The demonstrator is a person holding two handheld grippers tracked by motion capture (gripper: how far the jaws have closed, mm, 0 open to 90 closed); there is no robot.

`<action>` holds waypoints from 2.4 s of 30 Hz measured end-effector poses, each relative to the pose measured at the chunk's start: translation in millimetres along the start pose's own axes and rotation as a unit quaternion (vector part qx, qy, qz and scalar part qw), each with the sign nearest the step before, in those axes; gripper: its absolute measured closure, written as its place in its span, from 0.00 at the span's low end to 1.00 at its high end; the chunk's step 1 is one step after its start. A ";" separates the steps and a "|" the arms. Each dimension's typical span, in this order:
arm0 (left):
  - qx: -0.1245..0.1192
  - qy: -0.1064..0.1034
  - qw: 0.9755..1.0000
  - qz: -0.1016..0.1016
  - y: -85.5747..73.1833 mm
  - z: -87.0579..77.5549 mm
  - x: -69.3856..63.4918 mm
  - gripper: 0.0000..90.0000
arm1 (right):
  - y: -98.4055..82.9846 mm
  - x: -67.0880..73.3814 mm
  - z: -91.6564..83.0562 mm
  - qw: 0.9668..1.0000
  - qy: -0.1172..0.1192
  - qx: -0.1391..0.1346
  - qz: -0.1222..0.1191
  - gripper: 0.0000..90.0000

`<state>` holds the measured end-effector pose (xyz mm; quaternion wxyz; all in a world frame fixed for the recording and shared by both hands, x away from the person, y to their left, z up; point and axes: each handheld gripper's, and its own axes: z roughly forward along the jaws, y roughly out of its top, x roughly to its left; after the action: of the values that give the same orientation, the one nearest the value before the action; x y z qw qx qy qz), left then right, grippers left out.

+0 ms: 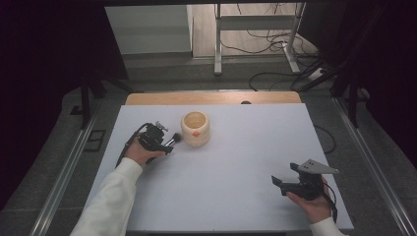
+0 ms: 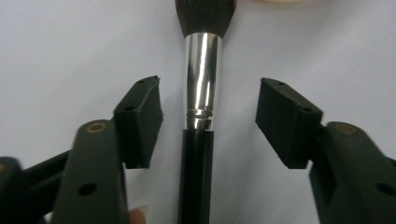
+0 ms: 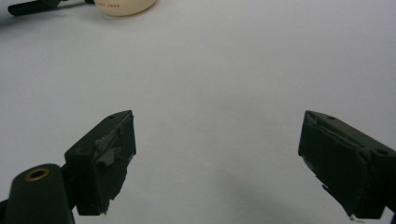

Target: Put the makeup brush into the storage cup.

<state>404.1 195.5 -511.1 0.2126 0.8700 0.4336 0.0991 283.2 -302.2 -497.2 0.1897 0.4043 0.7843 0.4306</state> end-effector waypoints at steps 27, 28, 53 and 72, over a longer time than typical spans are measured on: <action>0.051 -0.012 0.999 0.006 8.1 6.2 4.6 0.79 | -0.7 -1.2 0.5 1.000 -0.005 0.002 0.005 0.13; 0.051 -0.007 0.999 0.004 7.9 5.4 4.2 0.80 | -0.7 -1.2 0.5 1.000 -0.005 0.003 0.006 0.13; 0.000 0.000 1.000 -0.001 0.9 -37.1 12.5 0.81 | -0.2 -2.5 -0.7 1.000 -0.011 0.001 0.008 0.14; -0.067 0.005 0.998 0.002 -4.5 -69.0 9.6 0.81 | -0.1 -2.3 -0.8 1.000 -0.011 0.002 0.007 0.14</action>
<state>382.1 225.2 -451.9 0.2678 0.8543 0.4253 0.1327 284.0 -304.5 -497.0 0.1947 0.4152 0.7798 0.4262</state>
